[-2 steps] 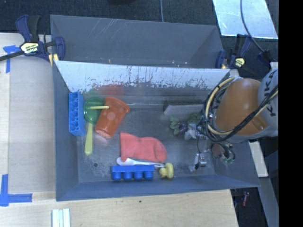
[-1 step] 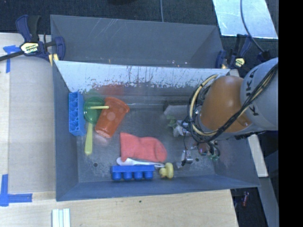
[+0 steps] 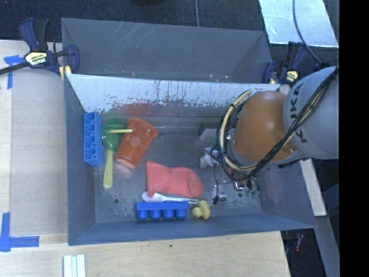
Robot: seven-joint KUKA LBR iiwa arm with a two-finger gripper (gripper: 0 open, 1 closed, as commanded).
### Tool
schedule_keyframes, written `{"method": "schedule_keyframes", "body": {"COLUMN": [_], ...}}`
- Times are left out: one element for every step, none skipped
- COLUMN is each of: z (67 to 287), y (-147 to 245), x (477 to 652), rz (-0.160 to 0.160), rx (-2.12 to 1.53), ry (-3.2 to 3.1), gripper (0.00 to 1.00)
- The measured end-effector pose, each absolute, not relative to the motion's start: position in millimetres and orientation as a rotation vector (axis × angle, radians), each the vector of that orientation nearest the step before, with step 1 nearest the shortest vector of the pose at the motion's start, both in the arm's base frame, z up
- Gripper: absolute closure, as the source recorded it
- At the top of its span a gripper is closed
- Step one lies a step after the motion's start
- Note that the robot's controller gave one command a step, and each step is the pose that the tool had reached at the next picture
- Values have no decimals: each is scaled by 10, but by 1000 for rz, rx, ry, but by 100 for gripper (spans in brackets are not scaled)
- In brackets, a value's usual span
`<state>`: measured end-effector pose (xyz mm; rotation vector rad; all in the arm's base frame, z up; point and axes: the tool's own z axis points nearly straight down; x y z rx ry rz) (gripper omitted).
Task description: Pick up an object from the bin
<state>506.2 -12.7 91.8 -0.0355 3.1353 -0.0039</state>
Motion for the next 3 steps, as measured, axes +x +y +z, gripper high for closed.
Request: {"method": "schedule_keyframes", "body": {"z": [1077, 1050, 1033], "y": [-596, -420, -155], "x": [5214, 5298, 5297], "rz": [-1, -4, -7], "rx": [-51, 203, -252], "ry": [3133, 3125, 3122], "gripper": [0, 0, 0]}}
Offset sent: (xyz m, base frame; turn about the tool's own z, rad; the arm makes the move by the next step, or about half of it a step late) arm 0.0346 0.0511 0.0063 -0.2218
